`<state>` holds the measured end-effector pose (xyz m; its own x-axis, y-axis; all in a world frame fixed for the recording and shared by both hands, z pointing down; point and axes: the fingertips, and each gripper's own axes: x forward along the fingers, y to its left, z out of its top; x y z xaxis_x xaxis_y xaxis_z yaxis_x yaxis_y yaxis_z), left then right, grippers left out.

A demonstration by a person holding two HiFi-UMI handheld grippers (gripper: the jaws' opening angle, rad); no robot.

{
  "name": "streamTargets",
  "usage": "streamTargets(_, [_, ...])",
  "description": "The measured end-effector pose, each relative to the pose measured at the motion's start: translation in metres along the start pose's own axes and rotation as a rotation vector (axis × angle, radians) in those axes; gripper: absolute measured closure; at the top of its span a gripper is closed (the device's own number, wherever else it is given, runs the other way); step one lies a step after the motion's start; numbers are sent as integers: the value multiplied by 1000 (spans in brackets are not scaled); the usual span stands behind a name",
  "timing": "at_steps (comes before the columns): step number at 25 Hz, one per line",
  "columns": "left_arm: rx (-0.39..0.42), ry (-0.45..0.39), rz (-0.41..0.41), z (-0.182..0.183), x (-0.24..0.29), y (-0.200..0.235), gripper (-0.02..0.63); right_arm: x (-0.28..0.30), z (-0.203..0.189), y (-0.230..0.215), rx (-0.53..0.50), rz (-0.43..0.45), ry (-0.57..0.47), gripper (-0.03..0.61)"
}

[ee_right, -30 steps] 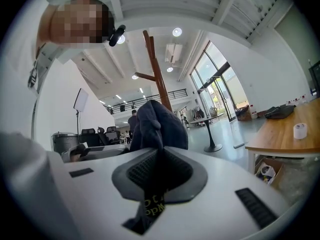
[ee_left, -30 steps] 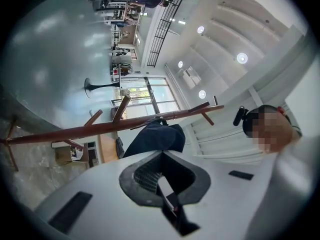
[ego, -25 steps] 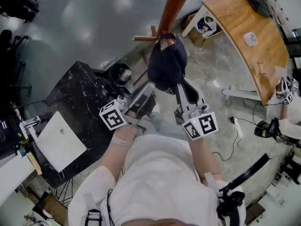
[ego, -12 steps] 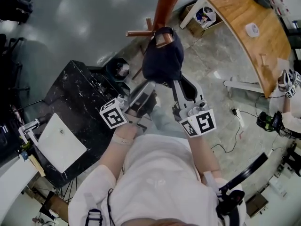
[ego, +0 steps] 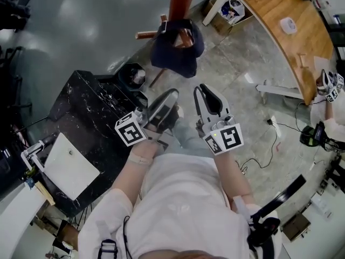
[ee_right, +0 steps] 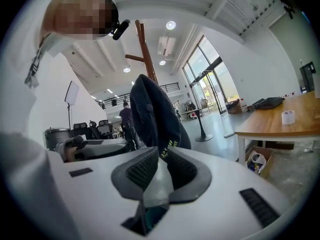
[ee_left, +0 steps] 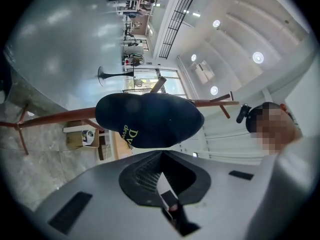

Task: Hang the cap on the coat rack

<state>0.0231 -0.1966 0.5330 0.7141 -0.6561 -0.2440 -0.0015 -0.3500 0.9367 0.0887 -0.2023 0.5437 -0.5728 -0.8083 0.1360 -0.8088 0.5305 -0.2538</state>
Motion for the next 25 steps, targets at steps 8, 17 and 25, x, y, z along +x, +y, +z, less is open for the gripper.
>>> streamTargets(8, [-41, 27, 49, -18, -7, 33, 606, -12, -59, -21, 41, -53, 100, 532])
streamTargets(17, [-130, 90, 64, -51, -2, 46, 606, -39, -80, -33, 84, -122, 139, 532])
streamTargets(25, [-45, 182, 13, -71, 21, 16, 606, -60, -49, -36, 59, -146, 86, 532])
